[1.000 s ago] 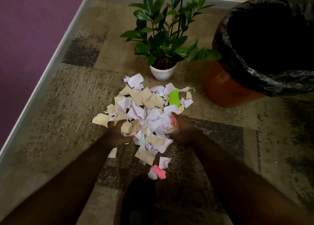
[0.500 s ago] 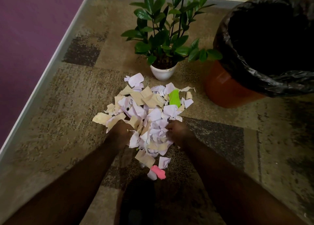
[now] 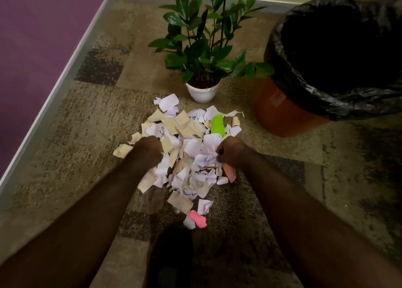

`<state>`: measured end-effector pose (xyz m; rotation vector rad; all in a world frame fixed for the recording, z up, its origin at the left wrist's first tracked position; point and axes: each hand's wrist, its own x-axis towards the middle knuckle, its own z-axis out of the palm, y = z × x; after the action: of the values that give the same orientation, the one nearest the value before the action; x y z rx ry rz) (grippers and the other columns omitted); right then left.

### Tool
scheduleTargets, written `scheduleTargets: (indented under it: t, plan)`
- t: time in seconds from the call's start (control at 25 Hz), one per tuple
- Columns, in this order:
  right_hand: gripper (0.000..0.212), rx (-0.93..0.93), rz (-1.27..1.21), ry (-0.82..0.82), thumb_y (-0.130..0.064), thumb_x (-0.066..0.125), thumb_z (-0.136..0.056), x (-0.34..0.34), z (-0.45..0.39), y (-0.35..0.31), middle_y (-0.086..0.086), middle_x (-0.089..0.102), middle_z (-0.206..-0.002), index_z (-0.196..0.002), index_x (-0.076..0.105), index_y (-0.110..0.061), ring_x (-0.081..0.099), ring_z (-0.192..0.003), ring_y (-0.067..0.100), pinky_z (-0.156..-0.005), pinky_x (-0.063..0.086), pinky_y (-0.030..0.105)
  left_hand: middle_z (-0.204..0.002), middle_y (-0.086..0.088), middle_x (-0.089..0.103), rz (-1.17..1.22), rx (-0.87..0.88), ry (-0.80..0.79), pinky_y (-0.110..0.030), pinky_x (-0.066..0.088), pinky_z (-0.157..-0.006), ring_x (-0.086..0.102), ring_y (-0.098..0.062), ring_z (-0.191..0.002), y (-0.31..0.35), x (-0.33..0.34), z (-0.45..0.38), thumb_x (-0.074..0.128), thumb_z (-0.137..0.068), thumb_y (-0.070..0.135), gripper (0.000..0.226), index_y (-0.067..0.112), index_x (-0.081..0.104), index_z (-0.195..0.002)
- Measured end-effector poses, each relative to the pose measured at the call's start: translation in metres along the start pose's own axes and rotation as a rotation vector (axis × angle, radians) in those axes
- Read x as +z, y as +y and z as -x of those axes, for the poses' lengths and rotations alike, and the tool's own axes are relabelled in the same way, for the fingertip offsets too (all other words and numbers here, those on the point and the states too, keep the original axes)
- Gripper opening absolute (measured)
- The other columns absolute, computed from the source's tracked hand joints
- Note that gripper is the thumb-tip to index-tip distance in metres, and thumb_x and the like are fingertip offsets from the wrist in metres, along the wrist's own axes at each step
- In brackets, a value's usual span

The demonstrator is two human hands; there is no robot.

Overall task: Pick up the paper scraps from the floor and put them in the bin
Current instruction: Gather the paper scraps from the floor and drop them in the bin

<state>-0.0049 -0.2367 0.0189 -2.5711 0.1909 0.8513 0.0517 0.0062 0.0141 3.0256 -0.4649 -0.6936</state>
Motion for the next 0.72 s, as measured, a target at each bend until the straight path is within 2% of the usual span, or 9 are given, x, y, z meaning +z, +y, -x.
scheduleTargets:
  t: [0.04, 0.12, 0.24, 0.36, 0.44, 0.56, 0.64, 0.72]
  plan:
    - [0.033, -0.009, 0.011, -0.009, -0.018, 0.072, -0.084, -0.011, 0.004, -0.001, 0.010, 0.068, -0.119, -0.117, 0.069, -0.010, 0.063, -0.110, 0.023, -0.095, 0.050, 0.029, -0.118, -0.016, 0.063, -0.068, -0.024, -0.035, -0.033, 0.046, -0.093, 0.059, -0.030, -0.111, 0.004, -0.014, 0.000, 0.054, -0.090, 0.015, 0.027, 0.002, 0.063, -0.112]
    - [0.034, -0.024, 0.019, -0.011, -0.017, 0.074, -0.082, -0.034, 0.013, -0.001, 0.009, 0.070, -0.116, -0.115, 0.070, -0.010, 0.066, -0.105, 0.021, -0.090, 0.052, 0.029, -0.122, -0.018, 0.059, -0.173, -0.013, 0.017, -0.034, 0.043, -0.096, 0.056, -0.032, -0.113, 0.010, -0.042, -0.003, 0.054, -0.090, 0.014, 0.030, 0.000, 0.060, -0.116]
    - [0.030, -0.038, -0.003, -0.003, -0.014, 0.077, -0.078, -0.069, 0.029, 0.000, 0.008, 0.072, -0.108, -0.108, 0.072, -0.010, 0.067, -0.088, 0.018, -0.072, 0.050, 0.024, -0.116, -0.016, 0.061, -0.180, -0.037, 0.077, -0.037, 0.047, -0.089, 0.059, -0.031, -0.106, 0.033, -0.091, 0.006, 0.059, -0.087, 0.018, 0.029, 0.003, 0.063, -0.112]
    - [0.023, -0.006, -0.105, -0.015, -0.015, 0.079, -0.077, -0.106, 0.050, -0.001, 0.004, 0.072, -0.095, -0.099, 0.072, -0.013, 0.064, -0.069, 0.010, -0.054, 0.046, 0.020, -0.096, -0.010, 0.065, -0.009, -0.074, 0.114, -0.033, 0.048, -0.070, 0.062, -0.025, -0.083, 0.060, -0.133, 0.024, 0.065, -0.085, 0.021, 0.023, 0.008, 0.066, -0.104]
    - [0.019, -0.013, -0.132, 0.016, -0.018, 0.079, -0.077, -0.133, 0.069, -0.002, -0.001, 0.070, -0.087, -0.095, 0.072, -0.018, 0.063, -0.067, 0.007, -0.054, 0.046, 0.020, -0.087, -0.006, 0.065, 0.083, -0.040, 0.155, -0.029, 0.047, -0.062, 0.060, -0.020, -0.073, 0.079, -0.159, 0.042, 0.068, -0.084, 0.024, 0.019, 0.013, 0.069, -0.099]
    - [0.008, -0.046, -0.144, 0.104, -0.022, 0.077, -0.080, -0.172, 0.103, 0.001, -0.009, 0.068, -0.079, -0.084, 0.072, -0.027, 0.061, -0.071, 0.007, -0.062, 0.045, 0.023, -0.083, -0.001, 0.065, 0.226, 0.062, 0.236, -0.023, 0.034, -0.050, 0.053, -0.010, -0.064, 0.105, -0.197, 0.068, 0.066, -0.087, 0.024, 0.013, 0.017, 0.071, -0.095]
    - [0.009, -0.048, -0.186, 0.214, -0.024, 0.075, -0.081, -0.195, 0.126, 0.009, -0.012, 0.068, -0.076, -0.077, 0.070, -0.030, 0.060, -0.069, 0.004, -0.063, 0.044, 0.023, -0.089, 0.000, 0.067, 0.373, 0.136, 0.331, -0.020, 0.035, -0.050, 0.054, -0.005, -0.066, 0.121, -0.220, 0.077, 0.064, -0.088, 0.023, 0.013, 0.017, 0.070, -0.097]
    - [0.005, -0.038, -0.282, 0.368, -0.024, 0.074, -0.081, -0.211, 0.144, 0.022, -0.009, 0.069, -0.075, -0.078, 0.071, -0.027, 0.060, -0.065, 0.003, -0.060, 0.045, 0.021, -0.093, 0.003, 0.067, 0.464, 0.219, 0.483, -0.016, 0.038, -0.055, 0.054, 0.001, -0.068, 0.139, -0.236, 0.078, 0.062, -0.089, 0.027, 0.014, 0.018, 0.070, -0.099]
